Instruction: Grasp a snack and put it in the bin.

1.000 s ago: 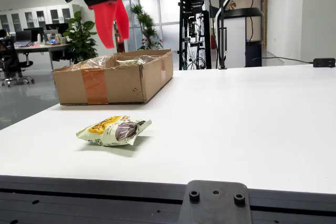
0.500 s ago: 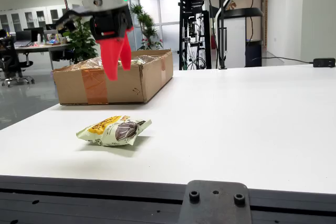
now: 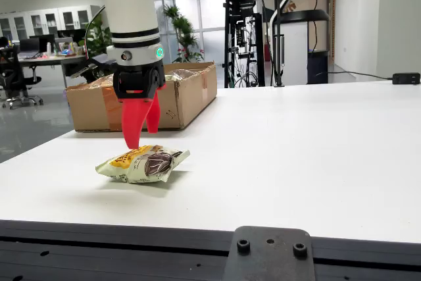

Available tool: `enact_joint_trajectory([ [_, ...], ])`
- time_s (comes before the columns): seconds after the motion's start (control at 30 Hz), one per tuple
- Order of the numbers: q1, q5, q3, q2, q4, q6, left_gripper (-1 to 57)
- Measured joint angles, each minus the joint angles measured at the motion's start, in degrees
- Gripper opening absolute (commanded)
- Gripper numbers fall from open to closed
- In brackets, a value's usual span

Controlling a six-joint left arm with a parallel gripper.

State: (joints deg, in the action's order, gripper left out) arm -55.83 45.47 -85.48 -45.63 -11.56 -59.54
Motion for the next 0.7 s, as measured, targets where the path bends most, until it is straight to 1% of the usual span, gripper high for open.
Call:
enact_joint_trajectory([
  [0.27, 0.8, -1.2, -0.4, -1.7, -0.4, 0.0, 39.8],
  [0.7, 0.7, -5.3, -0.5, -5.7, -0.7, -0.3, 41.9],
])
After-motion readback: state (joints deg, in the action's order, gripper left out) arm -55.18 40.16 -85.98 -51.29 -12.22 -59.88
